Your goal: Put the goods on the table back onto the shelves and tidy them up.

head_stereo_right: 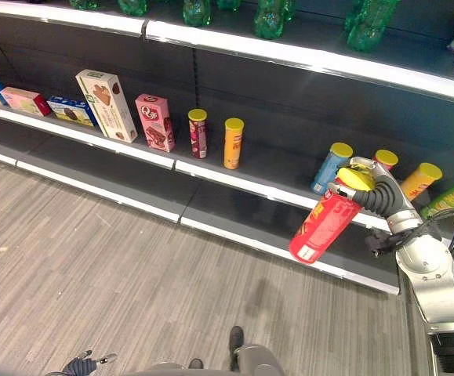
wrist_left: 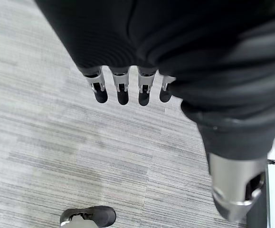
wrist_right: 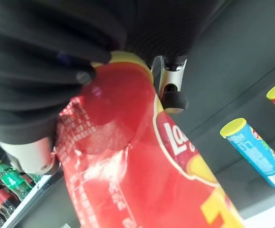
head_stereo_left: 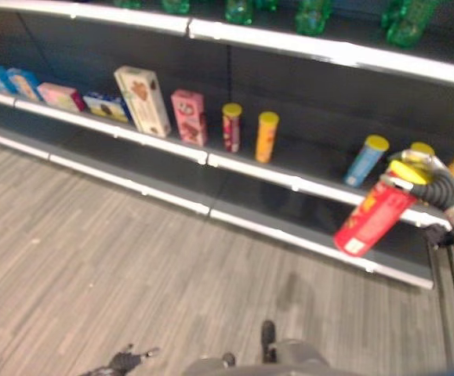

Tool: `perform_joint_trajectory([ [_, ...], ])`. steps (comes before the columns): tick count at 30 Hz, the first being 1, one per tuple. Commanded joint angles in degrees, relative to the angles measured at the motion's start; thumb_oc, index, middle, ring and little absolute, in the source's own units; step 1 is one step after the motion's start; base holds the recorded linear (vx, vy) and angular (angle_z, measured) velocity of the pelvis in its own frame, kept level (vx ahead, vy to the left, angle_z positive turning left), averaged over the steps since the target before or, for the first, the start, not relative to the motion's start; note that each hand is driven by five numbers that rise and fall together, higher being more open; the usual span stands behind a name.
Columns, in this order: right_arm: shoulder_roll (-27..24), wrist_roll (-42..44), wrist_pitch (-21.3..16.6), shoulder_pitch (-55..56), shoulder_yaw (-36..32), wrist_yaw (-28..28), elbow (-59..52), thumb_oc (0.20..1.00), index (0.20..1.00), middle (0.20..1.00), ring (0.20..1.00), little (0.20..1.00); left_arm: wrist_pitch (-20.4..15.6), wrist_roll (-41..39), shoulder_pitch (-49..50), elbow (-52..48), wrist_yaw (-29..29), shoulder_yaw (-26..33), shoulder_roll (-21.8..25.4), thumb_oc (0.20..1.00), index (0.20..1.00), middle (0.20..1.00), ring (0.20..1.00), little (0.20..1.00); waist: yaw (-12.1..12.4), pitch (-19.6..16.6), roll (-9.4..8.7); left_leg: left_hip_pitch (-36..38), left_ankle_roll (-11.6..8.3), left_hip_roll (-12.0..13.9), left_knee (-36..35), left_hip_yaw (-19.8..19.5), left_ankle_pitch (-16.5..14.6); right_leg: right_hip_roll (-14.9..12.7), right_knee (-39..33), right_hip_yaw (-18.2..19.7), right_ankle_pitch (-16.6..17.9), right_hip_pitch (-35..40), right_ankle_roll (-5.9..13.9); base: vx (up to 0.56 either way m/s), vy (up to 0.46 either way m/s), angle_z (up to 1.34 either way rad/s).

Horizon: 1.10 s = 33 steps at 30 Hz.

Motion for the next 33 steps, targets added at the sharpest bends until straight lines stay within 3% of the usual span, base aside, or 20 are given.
perform_joint_trajectory([
  [1, -4.42, 1.32, -2.1, -5.12, -3.96, -2.27, -1.36, 0.2, 0.2, 0.2, 0.2, 0.2, -0.89, -0.65, -0.37, -1.09, 0.56, -0.47, 1.09, 1.0, 1.0, 1.0, 1.0, 1.0, 2.44, -1.19, -1.26, -3.25, -3.22, -1.61, 0.02, -2.03, -1.2, -1.66, -2.76, 3.62, -1.8, -0.24, 4.29, 0.13, 0.098, 0.13],
  [4, -4.24, 1.82, -1.8, -4.87, -4.4, -2.13, -1.49, 0.2, 0.2, 0.2, 0.2, 0.2, -1.05, -1.64, -0.4, -2.48, 0.38, -0.62, -0.01, 1.0, 1.0, 1.0, 1.0, 1.0, 2.85, -0.59, -1.52, -6.37, -4.39, -4.27, 8.69, -2.16, -4.13, -2.25, -4.87, 5.28, -1.52, 1.62, 4.16, 0.06, 0.068, 0.0],
  [5, -4.61, 1.94, -1.15, -4.76, -4.38, -1.67, -1.2, 0.2, 0.2, 0.2, 0.2, 0.2, -0.95, -3.26, 0.46, -4.78, 0.08, -0.36, -0.53, 1.0, 1.0, 1.0, 1.0, 1.0, 3.58, -0.17, -1.44, -9.74, -6.99, -4.12, 12.9, -3.91, -4.31, -2.82, -6.41, 7.09, -2.32, 4.25, 4.08, 0.12, 0.117, -0.05],
  [7, -4.52, 2.11, -0.95, -4.25, -4.86, -1.27, -1.34, 0.2, 0.2, 0.2, 0.2, 0.2, -1.04, -4.52, 1.29, -5.73, -0.07, 0.07, -0.22, 1.0, 1.0, 1.0, 1.0, 1.0, 4.21, -0.78, -1.64, -10.65, -6.14, -0.98, 10.59, -5.79, -3.65, -3.11, -6.14, 9.46, -2.98, 4.33, 4.32, 0.18, 0.18, -0.36],
  [9, -3.84, 3.3, -1.81, -5.08, -5.14, -2.18, -2.08, 0.2, 0.2, 0.2, 0.2, 0.2, -1.29, -4.78, 1.59, -6.84, 0.02, -0.3, 1.43, 1.0, 1.0, 1.0, 1.0, 1.0, 4.57, -0.79, -2.42, -13.48, -5.93, 5.37, 6.03, -10.03, 1.04, -3.41, -4.04, 11.89, -5.57, 3.29, 4.26, 0.17, 0.203, -0.66],
  [10, -3.79, 3.31, -1.85, -5.09, -5.12, -2.19, -2.05, 0.2, 0.2, 0.2, 0.2, 0.2, -1.3, -4.79, 1.6, -6.83, 0.01, -0.29, 1.49, 1.0, 1.0, 1.0, 1.0, 1.0, 4.59, -0.94, -2.45, -13.3, -6.04, 5.6, 5.4, -10.04, 1.27, -3.26, -3.69, 11.9, -5.79, 3.02, 4.13, 0.15, 0.15, -0.57],
  [12, -2.85, 3.02, -2.18, -4.8, -5.92, -3.44, -2.77, 0.2, 0.2, 0.2, 0.2, 0.2, -1.33, -5.71, 1.87, -7.89, 0.27, 0.25, 2.9, 1.0, 1.0, 1.0, 1.0, 1.0, 4.29, -0.88, -2.42, -16.07, -6.78, 11.85, 1.05, -10.2, 4.45, -4.01, -0.43, 13.17, -10.0, 3.29, 4.9, 0.3, 0.354, -0.54],
  [14, -2.11, 2.41, -2.7, -4.32, -6.51, -4.35, -3.33, 0.2, 0.2, 0.2, 0.2, 0.2, -1.75, -6.51, 2.1, -8.11, 0.67, 1.11, 3.37, 1.0, 1.0, 1.0, 1.0, 1.0, 4.84, -0.74, -2.15, -17.47, -7.71, 14.62, -0.35, -8.94, 6.17, -5.74, 1.2, 14.33, -11.97, 4.65, 5.92, 0.3, 0.402, -0.45],
  [16, -1.56, 2.24, -2.33, -4.75, -6.27, -4.18, -3.63, 0.2, 0.2, 0.2, 0.2, 0.2, -1.7, -6.38, 2.37, -8.32, 0.36, 0.98, 3.13, 1.0, 1.0, 1.0, 1.0, 1.0, 5.25, -1.34, -1.29, -15.56, -8.04, 15.12, -1.22, -8.35, 5.73, -6.45, 2.13, 15.11, -12.42, 5.01, 6.59, 0.3, 0.446, -0.4],
  [17, -0.06, 0.31, -1.68, -4.45, -6.28, -3.78, -3.67, 0.2, 0.2, 0.2, 0.2, 0.2, -1.62, -5.59, 1.57, -7.54, 0.29, 0.94, 3.1, 1.0, 1.0, 1.0, 1.0, 1.0, 5.46, -2.24, -0.25, -13.61, -8.58, 14.04, -0.79, -6.93, 5.11, -9.55, 3.49, 14.57, -10.98, 5.84, 8.5, 0.43, 0.723, -0.98],
  [18, 0.62, 0.05, -1.49, -3.94, -6.55, -3.58, -3.78, 0.2, 0.2, 0.2, 0.2, 0.2, -1.71, -5.27, 1.04, -7.32, 0.52, 0.76, 3.4, 1.0, 1.0, 1.0, 1.0, 1.0, 5.47, -2.12, -0.55, -13.21, -8.32, 12.91, -0.17, -6.21, 4.69, -10.92, 5.33, 14.57, -8.75, 4.76, 8.79, 0.4, 0.715, -0.93],
  [20, 1.83, -0.08, -0.98, -3.74, -6.45, -3.43, -3.6, 0.2, 0.2, 0.2, 0.2, 0.2, -1.56, -3.85, 0.7, -8.25, 0.26, 0.36, 5.15, 1.0, 1.0, 1.0, 1.0, 1.0, 4.44, -2.02, -0.46, -10.98, -7.09, 10.69, -2.49, -5.39, 4.21, -10.85, 9.84, 16.2, -3.92, 2.27, 8.35, 0.22, 0.486, -0.33],
  [23, 2.29, 0.34, -1.21, -4.22, -6.19, -3.61, -3.52, 0.2, 0.2, 0.2, 0.2, 0.2, -1.5, -3.17, 1.11, -9.14, -0.02, 0.51, 6.69, 1.0, 1.0, 1.0, 1.0, 1.0, 4.22, -1.93, 0.25, -7.92, -5.55, 9.54, -5.82, -5.5, 4.46, -10.02, 14.28, 16.87, -0.82, 0.53, 7.91, 0.16, 0.376, -0.16],
  [24, 2.54, 0.35, -1.15, -4.75, -5.82, -3.44, -3.55, 0.2, 0.2, 0.2, 0.2, 0.2, -1.29, -2.72, 1.43, -8.97, 0.09, 1.04, 7.84, 1.0, 1.0, 1.0, 1.0, 1.0, 4.11, -1.63, 0.57, -6.39, -4.28, 8.0, -6.55, -5.27, 3.98, -10.79, 17.45, 14.18, 1.9, -0.85, 7.24, 0.13, 0.362, -0.21],
  [26, 2.56, 0.35, -1.23, -5.01, -5.47, -3.54, -3.43, 0.2, 0.2, 0.2, 0.2, 0.2, -1.04, -2.21, 1.09, -7.85, 0.49, 1.36, 8.21, 1.0, 1.0, 1.0, 1.0, 1.0, 3.8, -1.42, 0.56, -5.73, -3.83, 7.5, -6.55, -4.83, 3.39, -10.3, 18.29, 13.13, 1.74, -1.62, 7.05, 0.13, 0.33, -0.15],
  [27, 2.31, 0.34, -1.29, -4.2, -5.75, -3.25, -3.09, 0.2, 0.2, 0.2, 0.2, 0.2, -0.56, -0.33, 0.58, -4.94, 1.07, 2.07, 8.21, 1.0, 1.0, 1.0, 1.0, 1.0, 2.76, -1.03, 0.48, -4.72, -2.8, 5.98, -6.55, -5.52, 3.19, -4.51, 18.2, 13.82, -0.6, -4.33, 6.55, 0.15, 0.256, -0.11],
  [28, 2.05, 0.42, -1.39, -3.61, -6.21, -3.25, -3.0, 0.2, 0.2, 0.2, 0.2, 0.2, -0.45, -0.13, 0.08, -3.45, 1.5, 2.3, 7.95, 1.0, 1.0, 1.0, 1.0, 1.0, 2.44, -0.79, 0.37, -4.34, -2.76, 5.31, -6.55, -6.02, 3.09, -2.01, 16.89, 14.51, -2.37, -5.28, 6.74, 0.15, 0.255, -0.23],
  [30, 1.8, 0.78, -1.36, -3.15, -6.84, -3.24, -2.99, 0.2, 0.2, 0.2, 0.2, 0.2, -0.55, -0.02, -0.46, -1.95, 1.66, 2.25, 7.41, 1.0, 1.0, 1.0, 1.0, 1.0, 2.03, -0.18, 0.32, -3.55, -2.73, 4.62, -6.55, -6.67, 2.77, -0.34, 14.41, 14.62, -3.5, -5.79, 6.86, 0.15, 0.093, -0.04],
  [31, 1.37, 1.73, -1.39, -2.68, -7.77, -3.78, -2.47, 0.2, 0.2, 0.2, 0.2, 0.2, -0.77, 0.69, -1.65, -1.13, 1.88, 1.12, 6.96, 1.0, 1.0, 1.0, 1.0, 1.0, 1.63, 0.64, -0.41, -2.76, -2.94, 3.26, -6.55, -7.37, 2.23, -1.12, 4.29, 13.26, -2.9, -7.08, 7.04, 0.21, 0.073, 0.22],
  [33, 1.39, 2.2, -1.15, -2.12, -8.47, -4.1, -2.77, 0.2, 0.2, 0.2, 0.2, 0.2, -0.71, -0.4, -1.92, -2.51, 2.23, 0.94, 6.52, 1.0, 1.0, 1.0, 1.0, 1.0, 1.78, 0.76, -1.28, -3.3, -3.13, 2.82, -6.55, -7.72, 2.17, -3.37, -0.3, 10.4, -2.27, -3.31, 6.97, 0.09, -0.007, 0.37],
])
